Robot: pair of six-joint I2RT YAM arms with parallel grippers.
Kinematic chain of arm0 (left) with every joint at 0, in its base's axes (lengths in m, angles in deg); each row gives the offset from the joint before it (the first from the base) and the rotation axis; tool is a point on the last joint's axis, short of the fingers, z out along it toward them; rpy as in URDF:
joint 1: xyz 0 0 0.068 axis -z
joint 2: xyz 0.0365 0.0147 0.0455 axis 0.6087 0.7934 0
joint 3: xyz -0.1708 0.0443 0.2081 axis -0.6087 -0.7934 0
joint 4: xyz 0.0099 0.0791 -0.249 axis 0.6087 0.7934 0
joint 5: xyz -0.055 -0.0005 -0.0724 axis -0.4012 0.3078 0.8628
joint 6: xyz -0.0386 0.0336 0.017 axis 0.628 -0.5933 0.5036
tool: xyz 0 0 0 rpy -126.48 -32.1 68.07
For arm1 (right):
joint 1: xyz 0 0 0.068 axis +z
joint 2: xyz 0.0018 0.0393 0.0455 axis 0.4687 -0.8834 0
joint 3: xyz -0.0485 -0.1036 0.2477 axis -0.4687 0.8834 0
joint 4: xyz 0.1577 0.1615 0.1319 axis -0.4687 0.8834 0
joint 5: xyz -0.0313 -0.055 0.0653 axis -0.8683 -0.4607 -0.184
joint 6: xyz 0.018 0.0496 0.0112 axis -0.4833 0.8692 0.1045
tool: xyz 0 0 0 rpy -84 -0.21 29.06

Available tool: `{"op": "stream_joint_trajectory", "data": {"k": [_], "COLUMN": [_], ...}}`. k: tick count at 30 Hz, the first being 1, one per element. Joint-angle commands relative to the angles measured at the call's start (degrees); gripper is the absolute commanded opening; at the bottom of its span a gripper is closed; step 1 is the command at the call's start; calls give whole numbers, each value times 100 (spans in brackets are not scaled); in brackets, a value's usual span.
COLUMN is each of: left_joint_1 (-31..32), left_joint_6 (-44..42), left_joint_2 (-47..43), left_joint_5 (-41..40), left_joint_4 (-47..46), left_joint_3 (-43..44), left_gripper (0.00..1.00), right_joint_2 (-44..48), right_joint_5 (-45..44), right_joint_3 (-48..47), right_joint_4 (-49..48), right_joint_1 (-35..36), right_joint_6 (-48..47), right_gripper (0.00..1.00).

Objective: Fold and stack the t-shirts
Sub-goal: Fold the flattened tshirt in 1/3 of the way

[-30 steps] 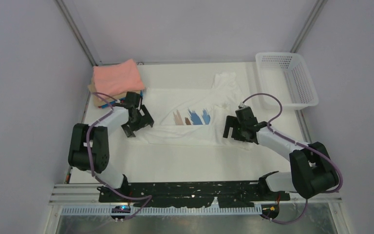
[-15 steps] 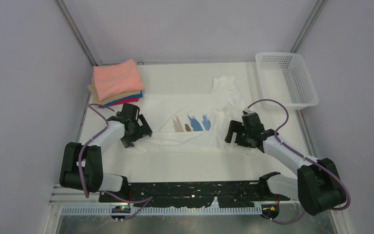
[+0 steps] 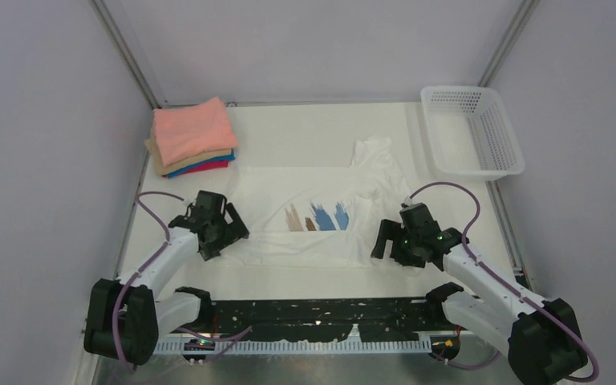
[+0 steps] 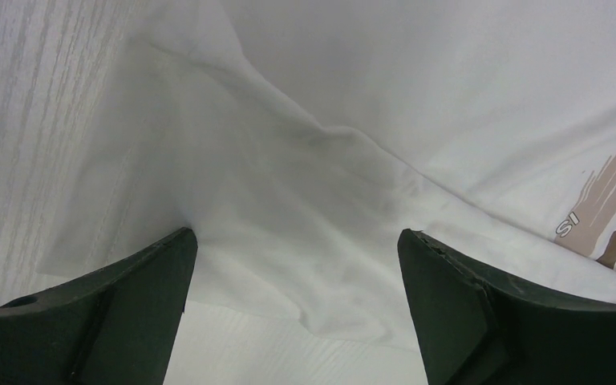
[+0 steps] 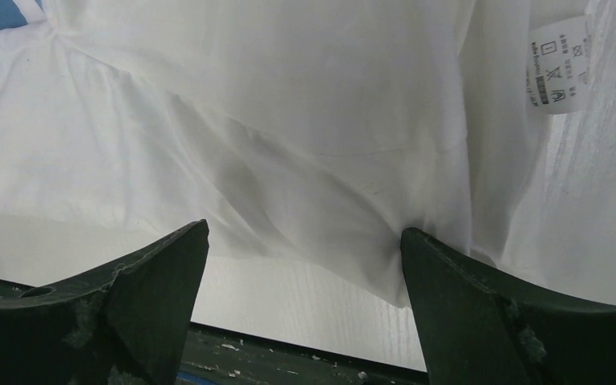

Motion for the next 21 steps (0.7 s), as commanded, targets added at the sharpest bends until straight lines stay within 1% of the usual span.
{"op": "stream_joint_trajectory", "data": {"k": [1, 3, 5, 6, 9, 13, 18, 21], "left_joint_1": [72, 78, 108, 135, 168, 170, 170, 171], "left_joint_6": [276, 346, 420, 529, 728, 775, 828, 849], "left_joint_2": [-198, -284, -538, -708, -1127, -1514, -1858, -1979], "left_joint_5": [10, 2, 116, 29, -274, -451, -151, -272], "left_joint_4": [657, 820, 882, 989, 1493, 2210, 2148, 2355], "left_joint_3": [-412, -537, -650, -658, -545, -424, -703, -636], "left_gripper": [100, 99, 99, 100, 100, 100, 100, 100], "right_joint_2": [-70, 57, 167, 199, 295, 307, 273, 382], "right_joint_5": [-119, -295, -409, -437, -465, -455, -462, -438], "right_joint_3": [121, 118, 106, 90, 65, 45, -23, -67], "right_joint_4": [699, 816, 961, 999, 1122, 1224, 1248, 1348], "right_joint_1": [203, 239, 242, 242, 241, 243, 240, 242], "right_joint_6": [411, 503, 547, 580, 605, 601, 565, 555], "right_gripper": [95, 95, 95, 95, 95, 95, 95, 95]}}
